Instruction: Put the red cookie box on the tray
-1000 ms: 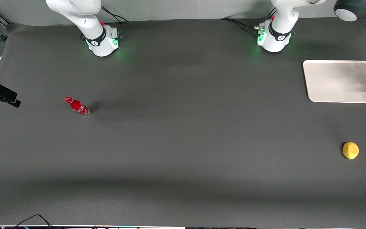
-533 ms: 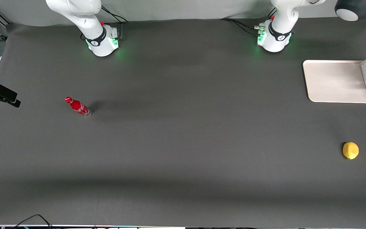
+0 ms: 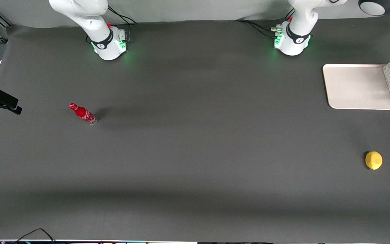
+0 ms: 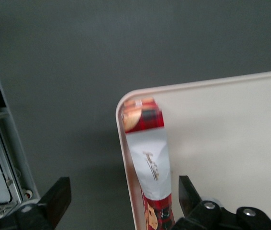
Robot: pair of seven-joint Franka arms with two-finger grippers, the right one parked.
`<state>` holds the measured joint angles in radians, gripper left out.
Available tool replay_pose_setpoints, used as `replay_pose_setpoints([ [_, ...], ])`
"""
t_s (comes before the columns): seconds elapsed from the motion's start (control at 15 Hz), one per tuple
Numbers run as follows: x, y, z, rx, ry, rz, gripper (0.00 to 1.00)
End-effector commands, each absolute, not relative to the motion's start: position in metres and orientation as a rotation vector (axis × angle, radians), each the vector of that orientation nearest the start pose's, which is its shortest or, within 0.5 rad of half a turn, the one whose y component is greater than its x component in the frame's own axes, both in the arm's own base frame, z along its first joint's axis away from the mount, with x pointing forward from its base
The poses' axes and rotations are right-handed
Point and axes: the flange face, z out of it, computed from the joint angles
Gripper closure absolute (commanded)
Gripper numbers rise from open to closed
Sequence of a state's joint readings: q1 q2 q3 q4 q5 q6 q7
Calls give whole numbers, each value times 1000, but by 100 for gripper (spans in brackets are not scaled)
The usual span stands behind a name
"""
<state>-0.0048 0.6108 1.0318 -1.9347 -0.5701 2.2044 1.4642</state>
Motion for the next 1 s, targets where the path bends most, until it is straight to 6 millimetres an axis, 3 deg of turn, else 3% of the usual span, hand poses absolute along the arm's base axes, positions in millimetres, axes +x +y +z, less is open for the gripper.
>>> replay_pose_setpoints([
  [0.0,425,487,387,-3139,212,43,0],
  [0.2,471,461,482,-3150,165,45,0],
  [0.47,500,398,588,-3188,84,48,0],
  [0.73,524,287,678,-3204,3,134,0],
  [0.93,530,187,711,-3197,2,180,0],
])
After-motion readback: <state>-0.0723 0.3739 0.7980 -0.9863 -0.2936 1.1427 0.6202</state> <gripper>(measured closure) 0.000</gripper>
